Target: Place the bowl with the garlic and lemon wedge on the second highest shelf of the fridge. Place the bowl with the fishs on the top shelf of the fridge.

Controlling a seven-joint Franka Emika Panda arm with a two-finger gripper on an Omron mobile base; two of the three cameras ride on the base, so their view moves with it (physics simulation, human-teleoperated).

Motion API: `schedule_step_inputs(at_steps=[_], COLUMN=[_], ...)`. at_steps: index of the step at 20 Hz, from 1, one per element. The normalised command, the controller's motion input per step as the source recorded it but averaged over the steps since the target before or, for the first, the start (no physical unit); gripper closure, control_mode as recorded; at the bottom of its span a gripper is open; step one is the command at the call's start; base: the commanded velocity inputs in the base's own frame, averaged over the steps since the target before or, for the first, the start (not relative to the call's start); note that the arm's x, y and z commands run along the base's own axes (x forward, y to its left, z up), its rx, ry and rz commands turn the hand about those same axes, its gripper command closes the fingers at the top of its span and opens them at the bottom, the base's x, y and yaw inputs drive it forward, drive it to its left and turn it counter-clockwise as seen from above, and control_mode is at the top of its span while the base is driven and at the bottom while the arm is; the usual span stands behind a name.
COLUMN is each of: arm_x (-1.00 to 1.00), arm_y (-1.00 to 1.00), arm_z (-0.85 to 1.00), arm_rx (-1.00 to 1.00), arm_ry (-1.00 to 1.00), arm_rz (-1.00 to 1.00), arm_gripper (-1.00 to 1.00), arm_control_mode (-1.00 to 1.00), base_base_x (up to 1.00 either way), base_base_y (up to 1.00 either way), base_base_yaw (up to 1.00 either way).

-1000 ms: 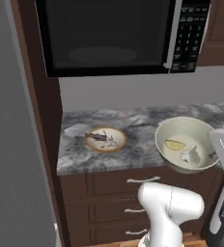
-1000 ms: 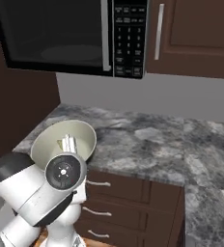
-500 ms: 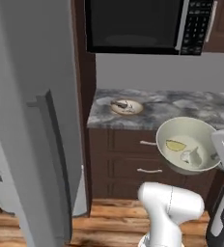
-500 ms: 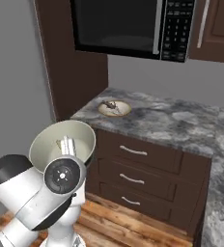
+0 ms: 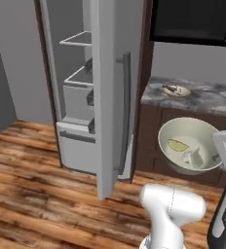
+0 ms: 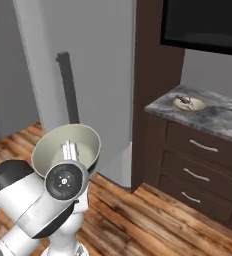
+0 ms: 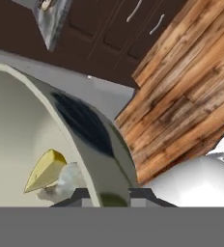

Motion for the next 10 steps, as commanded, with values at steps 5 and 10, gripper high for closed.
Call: schedule_step_inputs(at_steps=[5,10], arm_x=[0.00,0.00], arm_y=[0.00,0.00], arm_z=[0.00,0.00], arm_rx=[0.00,0.00], arm_ry=[0.00,0.00], arm_rz=[0.00,0.00], arm_gripper=[1.00,1.00], arm_control_mode=[1.00,1.00], base_base_x=[-0.97,-0.47], base_base_y=[0.96,1.00], base_base_yaw=[0.36,0.38])
